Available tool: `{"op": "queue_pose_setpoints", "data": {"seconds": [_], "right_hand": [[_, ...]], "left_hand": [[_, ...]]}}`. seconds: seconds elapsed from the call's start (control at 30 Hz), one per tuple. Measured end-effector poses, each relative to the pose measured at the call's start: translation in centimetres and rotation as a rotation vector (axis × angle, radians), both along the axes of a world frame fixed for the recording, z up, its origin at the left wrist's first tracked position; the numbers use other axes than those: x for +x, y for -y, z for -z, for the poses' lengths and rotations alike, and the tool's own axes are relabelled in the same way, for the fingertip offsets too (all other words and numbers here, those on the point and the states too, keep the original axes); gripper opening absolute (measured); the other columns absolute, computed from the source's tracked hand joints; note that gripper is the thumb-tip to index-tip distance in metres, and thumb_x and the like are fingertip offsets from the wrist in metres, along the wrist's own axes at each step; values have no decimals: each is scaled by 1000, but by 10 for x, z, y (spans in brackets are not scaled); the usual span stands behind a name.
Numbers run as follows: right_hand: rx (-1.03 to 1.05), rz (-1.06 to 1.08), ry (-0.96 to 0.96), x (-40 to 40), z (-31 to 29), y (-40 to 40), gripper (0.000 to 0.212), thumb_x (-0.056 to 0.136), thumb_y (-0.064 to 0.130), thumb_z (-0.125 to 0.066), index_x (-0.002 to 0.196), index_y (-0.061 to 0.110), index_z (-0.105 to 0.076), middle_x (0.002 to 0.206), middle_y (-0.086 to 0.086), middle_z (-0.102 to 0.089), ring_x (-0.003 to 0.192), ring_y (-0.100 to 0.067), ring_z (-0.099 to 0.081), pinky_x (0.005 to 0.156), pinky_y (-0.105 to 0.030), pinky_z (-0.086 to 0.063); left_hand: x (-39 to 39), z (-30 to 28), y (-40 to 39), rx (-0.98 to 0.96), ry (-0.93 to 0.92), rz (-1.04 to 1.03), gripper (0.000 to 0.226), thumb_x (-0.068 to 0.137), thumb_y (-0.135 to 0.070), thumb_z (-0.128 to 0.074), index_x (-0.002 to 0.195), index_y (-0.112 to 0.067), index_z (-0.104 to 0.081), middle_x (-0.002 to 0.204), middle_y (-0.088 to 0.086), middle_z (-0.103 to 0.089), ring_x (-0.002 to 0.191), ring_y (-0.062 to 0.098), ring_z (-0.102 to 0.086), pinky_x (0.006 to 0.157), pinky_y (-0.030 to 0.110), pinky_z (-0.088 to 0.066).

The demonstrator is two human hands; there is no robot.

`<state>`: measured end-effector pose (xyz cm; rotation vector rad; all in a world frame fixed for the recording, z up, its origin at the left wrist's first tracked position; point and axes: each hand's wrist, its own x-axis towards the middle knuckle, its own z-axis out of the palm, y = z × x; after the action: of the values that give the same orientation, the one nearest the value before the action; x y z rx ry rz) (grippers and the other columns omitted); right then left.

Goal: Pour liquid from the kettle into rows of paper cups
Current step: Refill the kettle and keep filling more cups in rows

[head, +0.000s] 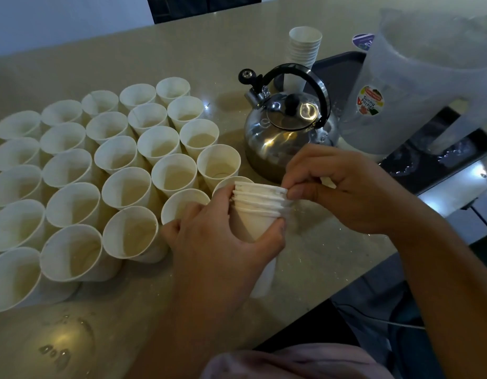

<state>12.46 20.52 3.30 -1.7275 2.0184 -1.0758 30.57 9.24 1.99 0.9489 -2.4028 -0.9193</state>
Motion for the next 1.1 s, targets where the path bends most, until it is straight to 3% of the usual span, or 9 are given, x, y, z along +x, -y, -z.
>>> {"op": "queue_pose_setpoints", "data": {"seconds": [0.27,0.33,0.4,0.5,0.6,0.8,0.9,1.0,1.1], "right_hand": [[-196,335,-158,-19,-16,-14,11,96,22,-56,100,32,-59,94,25,-53,87,13,-53,80,-4,-40],[-279,432,-113,-27,-24,-23,16,98,24,-59,100,38,-64,82,26,-60,77,8,-55,74,-10,-43],[-320,445,-85,-32,-30,-31,11,101,23,-59,105,30,-67,73,24,-63,64,-3,-57,66,-21,-46],[-238,421,-105,-33,-31,-35,11,102,19,-58,109,18,-66,79,15,-69,62,-9,-65,65,-17,-49],[-55,390,-106,-30,-20,-34,15,99,23,-60,110,26,-68,86,15,-71,78,-5,-70,76,-14,-54],[254,346,-6,-19,15,-19,17,92,33,-61,105,41,-67,81,18,-70,82,3,-67,76,-7,-49],[313,328,75,-16,25,-14,18,92,27,-67,102,41,-70,80,15,-72,82,2,-67,75,-3,-46],[380,289,109,-15,25,-10,19,92,27,-67,106,40,-71,80,27,-69,77,6,-65,70,-2,-43],[311,324,94,-18,18,-11,23,91,34,-66,113,42,-65,74,8,-66,65,3,-60,65,-5,-45]], "left_hand": [[12,6,-4,60,25,76,69,61,-71,-67,123,-48,-47,94,-44,-35,83,-5,-28,92,53,-45],[13,9,-6,59,6,110,72,59,-68,-69,123,-50,-41,102,-55,-33,93,-4,-31,93,52,-45],[14,11,-9,15,-26,145,75,58,-66,-71,123,-49,-39,109,-50,-38,96,-5,-33,92,45,-42],[15,13,-8,-58,-28,184,82,59,-63,-74,131,-45,-38,117,-30,-50,102,-6,-33,89,37,-37],[16,17,-7,-88,51,266,87,64,-58,-78,137,-46,-34,129,-22,-52,111,1,-41,92,33,-39],[19,27,-8,-158,169,394,82,72,-60,-75,139,-50,-29,137,-24,-45,121,5,-43,91,23,-37],[20,27,-6,-165,191,403,84,73,-57,-76,140,-48,-27,138,-20,-46,119,8,-44,92,26,-42],[22,24,-4,-204,234,421,91,71,-58,-76,141,-51,-18,139,-19,-44,119,11,-44,99,31,-42],[22,20,-4,-232,257,433,94,74,-63,-71,143,-54,-7,142,-23,-35,124,7,-37,105,27,-36]]}}
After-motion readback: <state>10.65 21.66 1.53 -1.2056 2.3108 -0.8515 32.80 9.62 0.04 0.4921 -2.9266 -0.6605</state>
